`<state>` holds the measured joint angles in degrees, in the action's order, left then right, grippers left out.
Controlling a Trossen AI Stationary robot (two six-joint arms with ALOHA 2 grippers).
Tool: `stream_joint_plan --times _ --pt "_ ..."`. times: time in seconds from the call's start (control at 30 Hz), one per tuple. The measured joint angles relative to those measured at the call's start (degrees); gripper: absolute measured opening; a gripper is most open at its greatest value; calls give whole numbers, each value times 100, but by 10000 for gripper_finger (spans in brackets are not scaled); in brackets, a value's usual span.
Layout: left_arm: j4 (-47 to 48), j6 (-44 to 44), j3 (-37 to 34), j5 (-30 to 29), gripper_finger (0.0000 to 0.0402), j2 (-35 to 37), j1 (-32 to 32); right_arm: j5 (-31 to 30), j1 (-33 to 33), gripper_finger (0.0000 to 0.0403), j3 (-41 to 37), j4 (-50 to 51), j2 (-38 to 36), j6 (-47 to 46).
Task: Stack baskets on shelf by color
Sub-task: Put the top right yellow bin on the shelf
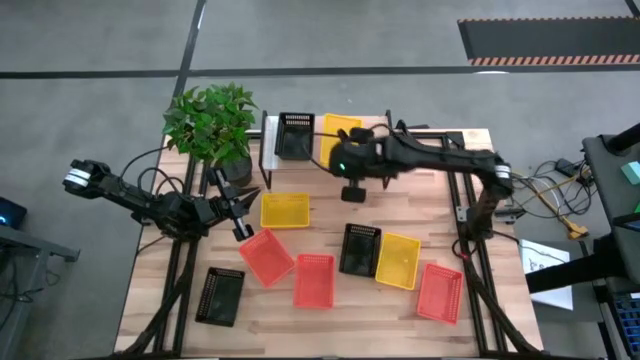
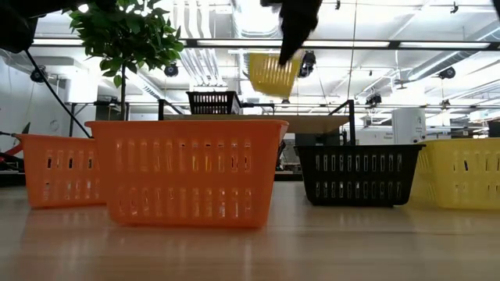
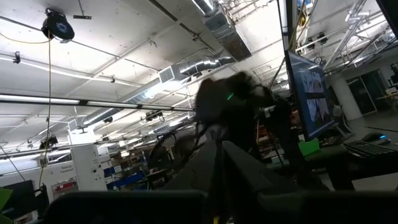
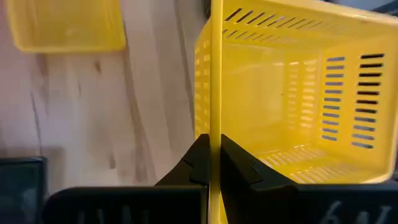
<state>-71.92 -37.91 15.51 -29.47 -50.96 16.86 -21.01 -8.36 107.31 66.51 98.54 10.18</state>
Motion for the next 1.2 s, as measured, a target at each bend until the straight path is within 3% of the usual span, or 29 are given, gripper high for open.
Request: stream_joint_plan --times 0.07,0.23,0.67,1.2 --pt "0 0 0 0 10 -2 0 306 -307 9 0 1 203 117" --pt "0 -1 -2 0 10 -2 0 339 -731 9 5 -61 603 462" --pt "-4 -42 -7 0 10 0 0 893 -741 9 15 -1228 703 1241" --pt "-2 -39 -7 0 10 0 0 749 -744 9 9 -972 593 1085"
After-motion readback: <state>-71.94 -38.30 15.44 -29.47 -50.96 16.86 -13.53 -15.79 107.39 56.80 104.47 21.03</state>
